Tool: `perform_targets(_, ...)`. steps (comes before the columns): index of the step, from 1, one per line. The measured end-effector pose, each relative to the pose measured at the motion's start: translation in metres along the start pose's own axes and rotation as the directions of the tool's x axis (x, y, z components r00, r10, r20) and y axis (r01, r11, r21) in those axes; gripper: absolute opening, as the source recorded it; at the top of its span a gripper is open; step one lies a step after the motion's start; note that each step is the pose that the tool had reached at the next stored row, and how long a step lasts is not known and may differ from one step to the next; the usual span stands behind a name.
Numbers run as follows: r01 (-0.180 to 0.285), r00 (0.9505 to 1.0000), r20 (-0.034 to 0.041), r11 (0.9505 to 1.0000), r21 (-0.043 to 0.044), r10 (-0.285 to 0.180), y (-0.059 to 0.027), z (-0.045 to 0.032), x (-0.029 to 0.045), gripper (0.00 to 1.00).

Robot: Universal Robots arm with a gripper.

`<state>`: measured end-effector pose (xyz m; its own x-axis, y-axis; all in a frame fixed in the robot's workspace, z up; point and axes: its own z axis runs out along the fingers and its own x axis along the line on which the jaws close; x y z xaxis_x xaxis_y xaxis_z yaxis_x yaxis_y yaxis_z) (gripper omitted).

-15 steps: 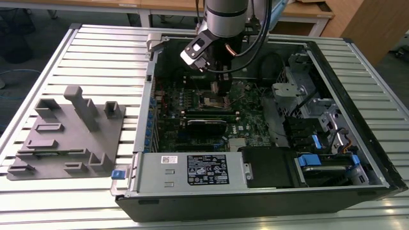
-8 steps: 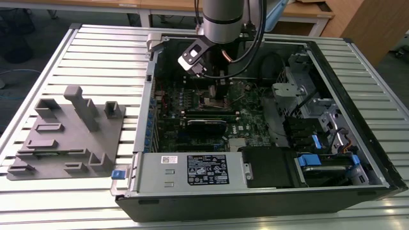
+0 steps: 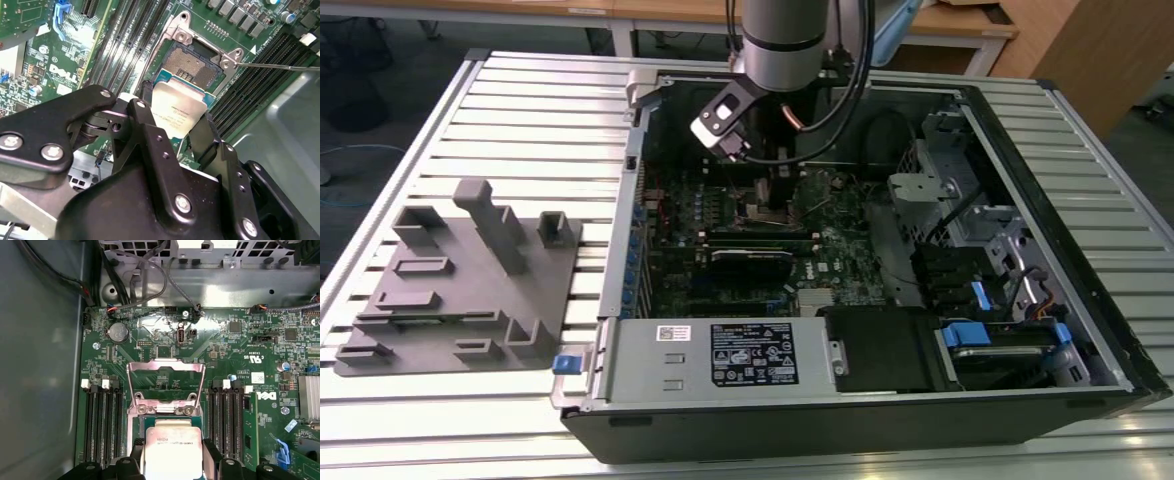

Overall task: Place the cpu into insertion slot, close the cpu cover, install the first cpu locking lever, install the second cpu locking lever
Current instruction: 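Place the cpu into insertion slot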

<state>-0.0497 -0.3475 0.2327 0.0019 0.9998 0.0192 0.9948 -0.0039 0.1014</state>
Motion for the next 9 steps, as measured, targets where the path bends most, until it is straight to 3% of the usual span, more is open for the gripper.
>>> perform_targets(9, 0.000, 1.0000, 0.0001, 1.0000, 0.0000, 0.000, -0.0032, 0.0084, 0.0031, 0.54)
